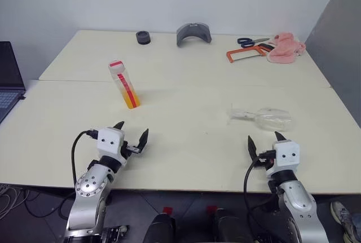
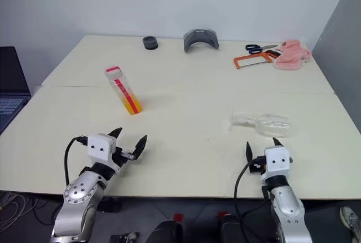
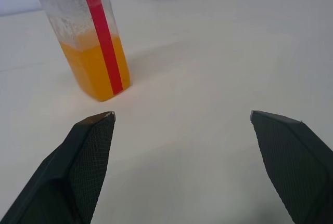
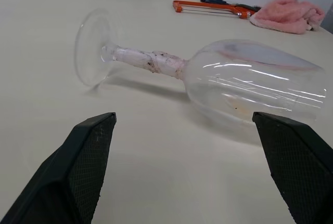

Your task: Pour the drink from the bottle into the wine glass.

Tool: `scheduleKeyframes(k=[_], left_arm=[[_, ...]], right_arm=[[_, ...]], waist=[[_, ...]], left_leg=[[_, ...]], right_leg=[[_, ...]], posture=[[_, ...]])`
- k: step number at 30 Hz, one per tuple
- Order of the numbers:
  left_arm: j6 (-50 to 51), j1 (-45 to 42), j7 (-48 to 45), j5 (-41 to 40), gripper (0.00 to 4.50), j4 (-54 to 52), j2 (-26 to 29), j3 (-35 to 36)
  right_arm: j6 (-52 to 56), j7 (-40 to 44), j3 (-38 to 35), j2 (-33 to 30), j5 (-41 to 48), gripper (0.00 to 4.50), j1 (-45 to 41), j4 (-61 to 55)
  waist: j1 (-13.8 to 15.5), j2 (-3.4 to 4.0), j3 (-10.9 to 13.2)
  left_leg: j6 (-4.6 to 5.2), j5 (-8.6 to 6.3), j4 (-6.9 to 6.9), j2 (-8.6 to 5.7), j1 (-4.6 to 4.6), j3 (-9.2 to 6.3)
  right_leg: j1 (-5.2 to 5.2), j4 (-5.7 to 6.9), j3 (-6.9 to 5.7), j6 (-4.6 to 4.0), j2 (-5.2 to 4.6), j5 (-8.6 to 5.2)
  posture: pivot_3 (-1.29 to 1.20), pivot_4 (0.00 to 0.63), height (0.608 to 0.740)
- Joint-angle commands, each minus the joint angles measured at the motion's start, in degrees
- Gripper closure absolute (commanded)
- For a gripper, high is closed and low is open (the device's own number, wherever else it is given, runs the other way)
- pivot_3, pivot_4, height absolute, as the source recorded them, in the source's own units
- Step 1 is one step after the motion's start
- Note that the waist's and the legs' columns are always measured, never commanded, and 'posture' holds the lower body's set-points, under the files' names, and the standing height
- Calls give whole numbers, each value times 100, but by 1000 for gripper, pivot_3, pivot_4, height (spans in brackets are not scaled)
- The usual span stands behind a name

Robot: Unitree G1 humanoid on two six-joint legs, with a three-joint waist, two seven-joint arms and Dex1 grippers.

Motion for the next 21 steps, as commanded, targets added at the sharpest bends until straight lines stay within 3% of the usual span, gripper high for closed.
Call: scheduleKeyframes(k=[1, 21], left_arm=[[-138, -26, 34, -49, 37, -109, -18, 59], [-73, -141, 436, 110, 37, -139, -13, 85]], right_arm=[[-207, -26, -136, 4, 23, 0, -31, -64], [-649, 129, -132, -76, 27, 0, -79, 287]], waist=[[0, 0, 0], [1, 0, 0]], left_leg=[[0, 0, 0, 0, 0, 0], [0, 0, 0, 0, 0, 0]], right_leg=[[0, 0, 0, 0, 0, 0], [0, 0, 0, 0, 0, 0]], posture=[[0, 150, 740], [0, 150, 740]])
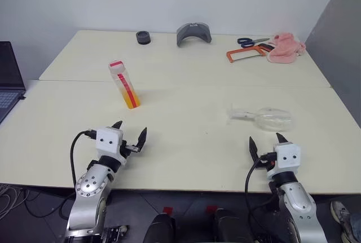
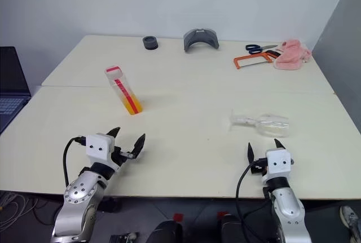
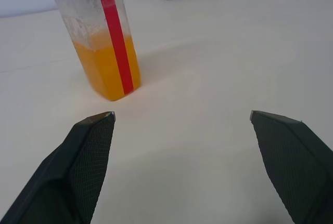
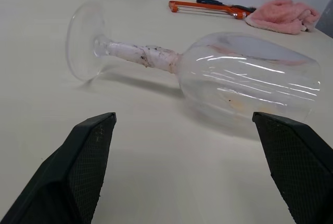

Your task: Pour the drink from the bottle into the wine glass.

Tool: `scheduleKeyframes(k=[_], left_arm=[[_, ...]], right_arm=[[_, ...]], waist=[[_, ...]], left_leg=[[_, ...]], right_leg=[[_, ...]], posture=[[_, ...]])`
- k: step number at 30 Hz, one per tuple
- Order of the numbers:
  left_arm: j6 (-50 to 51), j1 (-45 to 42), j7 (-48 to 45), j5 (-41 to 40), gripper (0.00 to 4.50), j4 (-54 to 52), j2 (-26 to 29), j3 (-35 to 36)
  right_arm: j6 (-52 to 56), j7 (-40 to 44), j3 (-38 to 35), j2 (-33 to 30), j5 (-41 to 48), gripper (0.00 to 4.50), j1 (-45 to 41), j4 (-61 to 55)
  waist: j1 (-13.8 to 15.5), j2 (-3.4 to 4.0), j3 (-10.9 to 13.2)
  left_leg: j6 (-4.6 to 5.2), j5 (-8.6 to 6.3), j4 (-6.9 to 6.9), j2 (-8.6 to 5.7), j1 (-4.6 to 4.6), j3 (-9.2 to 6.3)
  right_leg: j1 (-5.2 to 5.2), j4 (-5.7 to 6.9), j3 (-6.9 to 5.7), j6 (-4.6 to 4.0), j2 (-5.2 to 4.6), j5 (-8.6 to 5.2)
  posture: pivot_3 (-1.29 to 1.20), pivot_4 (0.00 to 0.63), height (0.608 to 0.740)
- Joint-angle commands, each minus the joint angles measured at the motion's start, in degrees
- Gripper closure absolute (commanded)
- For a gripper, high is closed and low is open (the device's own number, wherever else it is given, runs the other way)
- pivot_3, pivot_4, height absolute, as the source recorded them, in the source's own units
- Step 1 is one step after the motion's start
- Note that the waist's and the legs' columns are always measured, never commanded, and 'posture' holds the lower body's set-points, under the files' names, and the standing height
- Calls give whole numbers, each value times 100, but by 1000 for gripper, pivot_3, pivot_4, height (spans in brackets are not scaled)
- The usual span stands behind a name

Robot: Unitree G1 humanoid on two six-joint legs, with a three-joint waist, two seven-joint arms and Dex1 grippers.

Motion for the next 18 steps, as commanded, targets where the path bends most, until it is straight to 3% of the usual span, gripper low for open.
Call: scheduleKeyframes(k=[1, 9, 14, 18], left_arm=[[-63, -121, 114, 70, 37, -134, 3, 66], [175, -378, 226, -6, 37, -133, -67, 36], [255, -609, 235, -306, 37, -357, -217, 124], [475, -900, 743, 66, 37, -367, -332, 35]], right_arm=[[-164, 65, -71, -69, 28, 0, -79, -129], [-302, 856, 145, -508, 318, 0, -393, -381], [624, 1730, 213, -1082, 1201, 0, -1227, -1053], [1520, 2098, 213, -1369, 1926, 0, -1823, -1320]], waist=[[0, 0, 0], [-1, 0, 0], [-7, 1, 1], [11, -2, 0]], left_leg=[[0, 0, 0, 0, 0, 0], [0, 0, 0, -3, 0, 1], [0, 0, 4, -5, 1, 2], [0, 0, 4, -5, 1, -7]], right_leg=[[0, 0, 0, 0, 0, 0], [1, 0, -1, 0, 0, 0], [2, 0, -1, 1, 2, 1], [18, -10, -20, 0, 3, 1]], posture=[[0, 150, 740], [0, 150, 740], [0, 150, 740], [0, 150, 740]])
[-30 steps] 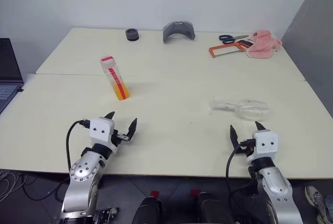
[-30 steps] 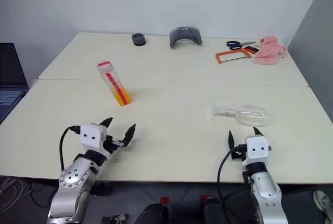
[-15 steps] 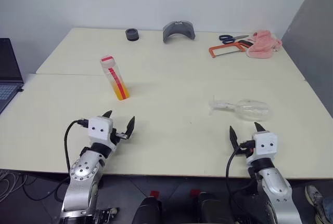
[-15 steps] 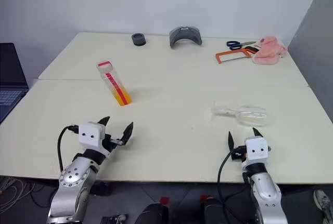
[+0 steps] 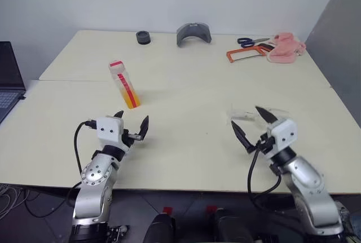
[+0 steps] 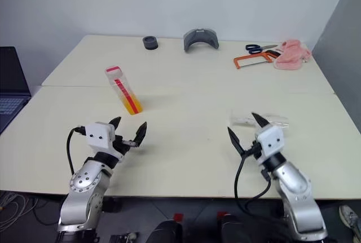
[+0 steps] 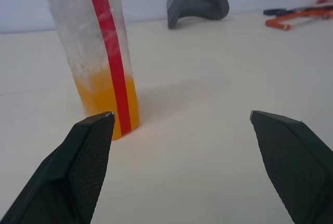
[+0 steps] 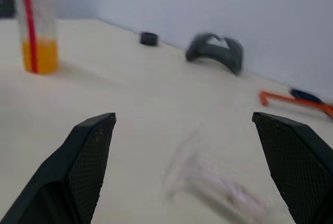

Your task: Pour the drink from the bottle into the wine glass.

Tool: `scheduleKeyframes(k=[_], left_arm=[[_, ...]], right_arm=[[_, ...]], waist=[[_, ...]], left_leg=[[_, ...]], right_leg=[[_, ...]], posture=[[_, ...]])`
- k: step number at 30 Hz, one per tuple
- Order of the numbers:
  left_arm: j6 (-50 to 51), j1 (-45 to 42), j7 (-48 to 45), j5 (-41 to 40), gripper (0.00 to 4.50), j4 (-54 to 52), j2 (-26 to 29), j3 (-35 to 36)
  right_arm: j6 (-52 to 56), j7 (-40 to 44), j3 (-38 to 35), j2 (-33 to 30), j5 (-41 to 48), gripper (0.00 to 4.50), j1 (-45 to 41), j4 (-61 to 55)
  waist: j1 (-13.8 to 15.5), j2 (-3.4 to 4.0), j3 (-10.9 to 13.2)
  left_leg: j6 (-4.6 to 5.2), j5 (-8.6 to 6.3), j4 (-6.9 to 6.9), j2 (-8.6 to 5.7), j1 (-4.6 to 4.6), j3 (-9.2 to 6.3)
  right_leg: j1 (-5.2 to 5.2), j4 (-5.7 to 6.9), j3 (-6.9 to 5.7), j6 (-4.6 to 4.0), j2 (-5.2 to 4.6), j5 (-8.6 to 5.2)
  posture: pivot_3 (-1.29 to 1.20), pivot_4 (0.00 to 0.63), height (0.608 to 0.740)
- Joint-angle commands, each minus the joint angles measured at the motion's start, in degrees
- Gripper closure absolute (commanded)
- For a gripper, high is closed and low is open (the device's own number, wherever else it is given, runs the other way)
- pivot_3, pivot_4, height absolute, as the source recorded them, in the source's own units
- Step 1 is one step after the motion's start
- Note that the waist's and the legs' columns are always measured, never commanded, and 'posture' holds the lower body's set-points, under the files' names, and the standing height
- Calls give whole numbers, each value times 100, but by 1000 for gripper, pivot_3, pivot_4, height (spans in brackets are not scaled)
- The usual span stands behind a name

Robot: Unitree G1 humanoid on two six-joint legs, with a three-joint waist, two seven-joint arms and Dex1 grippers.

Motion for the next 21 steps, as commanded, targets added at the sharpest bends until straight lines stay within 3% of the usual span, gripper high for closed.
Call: scheduleKeyframes(k=[1, 10, 21], left_arm=[[180, -270, 482, 303, 37, -243, -85, 12], [352, -958, 1690, 1068, 37, 107, -386, 48], [190, -1803, 2281, 1255, 37, 1166, -614, 79]], right_arm=[[770, 322, -35, -169, 724, 0, -353, -382], [1682, 1186, 8, -775, 1521, 0, -1107, -179], [1706, 1331, 182, -633, 1476, 0, -1492, 103]], waist=[[4, 0, 0], [7, -3, 4], [17, -4, 5]], left_leg=[[0, 0, 1, -2, 0, -1], [2, -1, -7, -7, 40, -14], [2, -1, -7, -9, 38, -10]], right_leg=[[6, -4, -1, 0, 0, 0], [69, -53, -14, 6, 0, 3], [67, -63, -13, 13, -1, 8]], posture=[[0, 150, 740], [0, 150, 740], [0, 150, 740]])
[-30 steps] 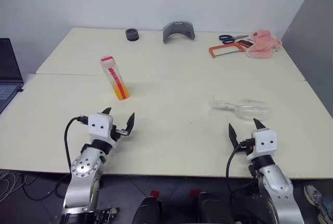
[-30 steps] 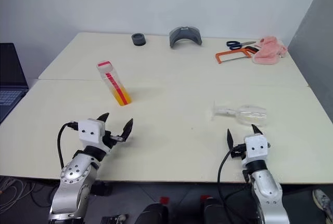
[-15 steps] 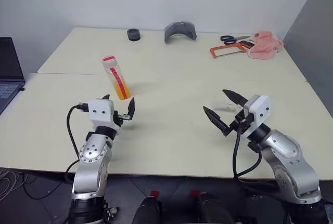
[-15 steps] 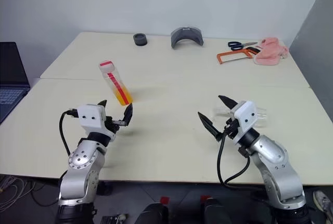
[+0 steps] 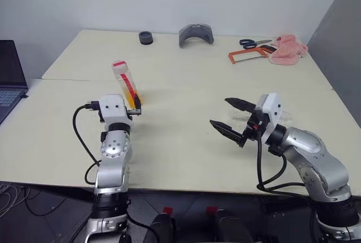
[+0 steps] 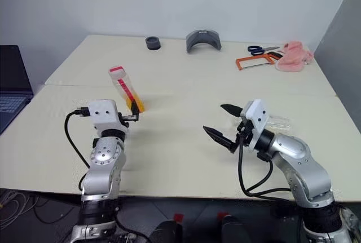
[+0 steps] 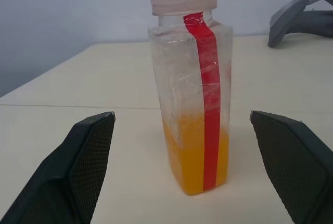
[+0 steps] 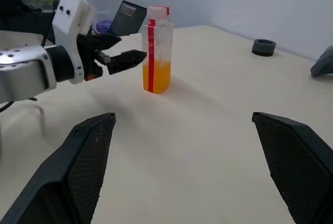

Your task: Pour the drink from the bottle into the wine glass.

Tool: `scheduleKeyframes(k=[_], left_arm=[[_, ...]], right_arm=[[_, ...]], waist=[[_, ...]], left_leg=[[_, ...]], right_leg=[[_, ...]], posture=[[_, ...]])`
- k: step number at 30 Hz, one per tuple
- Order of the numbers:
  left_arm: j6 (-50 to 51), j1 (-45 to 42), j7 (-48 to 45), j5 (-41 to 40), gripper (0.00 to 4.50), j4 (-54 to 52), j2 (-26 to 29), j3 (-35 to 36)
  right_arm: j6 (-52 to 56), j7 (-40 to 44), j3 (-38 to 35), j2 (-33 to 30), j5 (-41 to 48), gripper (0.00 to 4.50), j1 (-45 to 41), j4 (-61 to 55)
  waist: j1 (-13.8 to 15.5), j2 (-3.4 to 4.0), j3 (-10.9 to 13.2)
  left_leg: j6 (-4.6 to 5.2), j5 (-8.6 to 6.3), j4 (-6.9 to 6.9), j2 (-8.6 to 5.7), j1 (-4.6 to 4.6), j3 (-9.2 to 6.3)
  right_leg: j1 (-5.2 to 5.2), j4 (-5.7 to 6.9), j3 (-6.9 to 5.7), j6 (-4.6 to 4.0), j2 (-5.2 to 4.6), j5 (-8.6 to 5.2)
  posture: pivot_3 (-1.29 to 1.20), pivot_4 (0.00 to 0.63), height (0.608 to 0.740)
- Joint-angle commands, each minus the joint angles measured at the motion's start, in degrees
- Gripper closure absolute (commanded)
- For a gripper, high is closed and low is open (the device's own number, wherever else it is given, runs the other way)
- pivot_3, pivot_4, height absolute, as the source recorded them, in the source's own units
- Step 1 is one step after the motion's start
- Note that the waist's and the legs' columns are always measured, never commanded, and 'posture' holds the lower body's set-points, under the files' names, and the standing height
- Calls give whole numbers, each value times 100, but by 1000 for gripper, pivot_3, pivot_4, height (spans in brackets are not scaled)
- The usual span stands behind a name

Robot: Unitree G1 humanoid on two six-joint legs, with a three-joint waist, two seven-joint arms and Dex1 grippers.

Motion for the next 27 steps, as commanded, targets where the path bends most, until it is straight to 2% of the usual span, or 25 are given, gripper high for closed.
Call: scheduleKeyframes(k=[1, 15, 27], left_arm=[[-195, -334, 142, 44, 37, 243, -16, 87], [-555, -1370, 514, 193, 37, 1404, -1, 81], [-598, -1929, 1165, 315, 37, 2057, -54, 176]], right_arm=[[-46, 33, -28, 40, 38, 0, -137, -71], [9, 1, -10, 137, 48, 0, -216, -55], [64, 42, -35, 129, 50, 0, -337, 23]], waist=[[1, 0, 0], [1, -2, 1], [2, -2, 1]], left_leg=[[0, 0, 0, 0, 0, 0], [-1, 0, 0, -2, -1, -4], [-2, 1, 0, -3, -3, -10]], right_leg=[[-1, 0, 1, 0, -2, 0], [-2, -2, 2, 2, -3, 1], [-3, -3, 1, 3, -4, 2]], posture=[[0, 150, 740], [0, 150, 740], [0, 150, 740]])
